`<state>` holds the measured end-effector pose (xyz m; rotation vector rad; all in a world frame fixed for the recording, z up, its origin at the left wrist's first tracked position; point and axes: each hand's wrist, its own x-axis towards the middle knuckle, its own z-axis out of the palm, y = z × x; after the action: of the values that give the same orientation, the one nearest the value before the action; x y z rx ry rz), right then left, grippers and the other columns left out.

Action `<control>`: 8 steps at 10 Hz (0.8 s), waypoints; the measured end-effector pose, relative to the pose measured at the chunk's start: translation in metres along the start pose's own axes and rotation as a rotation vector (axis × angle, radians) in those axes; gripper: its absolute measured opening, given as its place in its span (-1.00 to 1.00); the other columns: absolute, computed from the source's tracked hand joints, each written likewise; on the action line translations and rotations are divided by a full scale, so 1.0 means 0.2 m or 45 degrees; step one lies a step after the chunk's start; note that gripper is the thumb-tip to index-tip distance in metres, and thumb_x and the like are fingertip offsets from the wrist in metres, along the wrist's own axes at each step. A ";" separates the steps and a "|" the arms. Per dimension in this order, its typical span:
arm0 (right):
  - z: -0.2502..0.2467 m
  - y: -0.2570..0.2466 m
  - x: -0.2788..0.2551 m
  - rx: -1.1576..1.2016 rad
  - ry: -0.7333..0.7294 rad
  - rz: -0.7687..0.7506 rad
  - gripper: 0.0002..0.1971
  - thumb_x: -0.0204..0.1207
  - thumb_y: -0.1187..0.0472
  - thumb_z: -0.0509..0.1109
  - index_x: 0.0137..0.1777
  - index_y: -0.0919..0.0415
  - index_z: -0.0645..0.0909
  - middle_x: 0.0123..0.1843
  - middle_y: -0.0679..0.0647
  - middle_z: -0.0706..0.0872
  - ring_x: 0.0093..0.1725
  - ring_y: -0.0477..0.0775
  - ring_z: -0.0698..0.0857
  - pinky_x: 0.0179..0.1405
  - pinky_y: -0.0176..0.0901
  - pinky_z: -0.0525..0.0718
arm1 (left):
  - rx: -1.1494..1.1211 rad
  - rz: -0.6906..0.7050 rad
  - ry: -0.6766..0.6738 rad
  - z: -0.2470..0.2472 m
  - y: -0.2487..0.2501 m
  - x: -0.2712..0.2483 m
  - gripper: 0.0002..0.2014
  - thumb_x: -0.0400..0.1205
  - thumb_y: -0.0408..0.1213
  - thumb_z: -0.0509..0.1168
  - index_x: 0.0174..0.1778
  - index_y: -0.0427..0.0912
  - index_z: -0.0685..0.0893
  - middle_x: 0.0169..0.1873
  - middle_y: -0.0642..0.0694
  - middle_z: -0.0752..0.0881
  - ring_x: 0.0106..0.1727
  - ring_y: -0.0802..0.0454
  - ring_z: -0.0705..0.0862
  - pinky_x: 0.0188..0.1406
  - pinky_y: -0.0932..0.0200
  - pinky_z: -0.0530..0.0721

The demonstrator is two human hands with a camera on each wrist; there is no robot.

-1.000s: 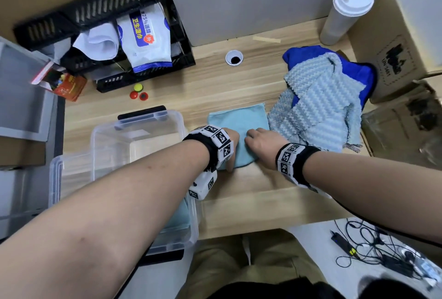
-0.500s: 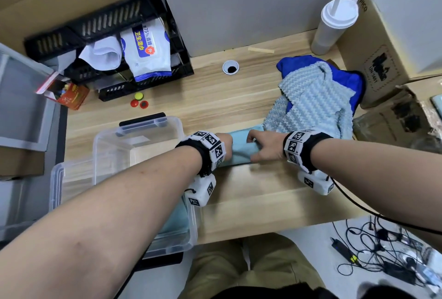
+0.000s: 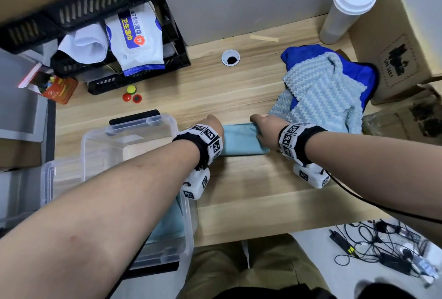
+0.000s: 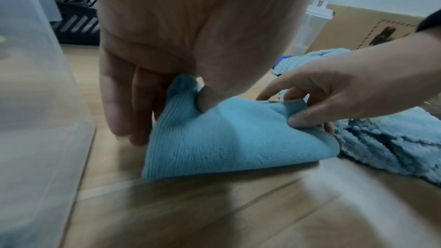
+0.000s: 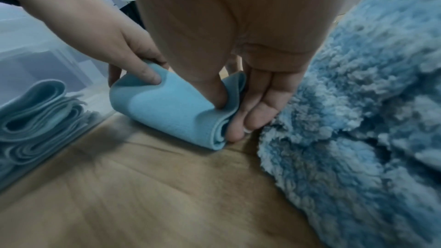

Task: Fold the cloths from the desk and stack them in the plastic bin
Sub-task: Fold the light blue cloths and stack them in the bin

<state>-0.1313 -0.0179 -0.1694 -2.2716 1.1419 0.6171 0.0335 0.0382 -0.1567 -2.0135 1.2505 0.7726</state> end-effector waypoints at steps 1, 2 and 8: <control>0.00 0.00 0.01 -0.052 0.037 0.017 -0.72 0.52 0.29 0.26 0.23 0.18 0.45 -0.11 0.16 0.67 -0.24 0.21 0.64 -0.35 -0.12 0.59 | 0.088 -0.007 0.054 -0.01 0.02 0.01 -0.61 0.62 -0.39 0.28 0.35 -0.38 0.43 0.17 -0.27 0.60 0.26 -0.25 0.64 0.24 -0.11 0.64; -0.02 -0.01 0.03 -0.142 0.061 0.044 -0.84 0.52 0.21 0.30 0.08 0.15 0.56 0.03 0.13 0.65 -0.16 0.18 0.65 -0.25 -0.10 0.62 | -0.038 -0.104 0.203 0.01 0.03 0.01 -0.63 0.65 -0.39 0.20 0.38 -0.32 0.37 0.32 -0.31 0.50 0.26 -0.27 0.62 0.15 -0.07 0.59; -0.05 -0.12 0.00 -0.171 -0.197 -0.077 -0.81 0.32 0.07 0.44 -0.26 0.09 0.48 -0.18 0.10 0.66 -0.21 0.16 0.64 -0.28 -0.13 0.60 | 0.169 0.280 -0.094 -0.08 0.04 0.00 -0.83 0.71 -0.30 0.21 -0.16 -0.19 0.66 0.16 -0.16 0.71 0.26 -0.14 0.68 0.25 0.07 0.62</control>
<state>-0.1086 -0.0123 -0.1559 -2.3143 0.9805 0.8522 0.0295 0.0233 -0.1488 -1.7461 1.4569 0.8352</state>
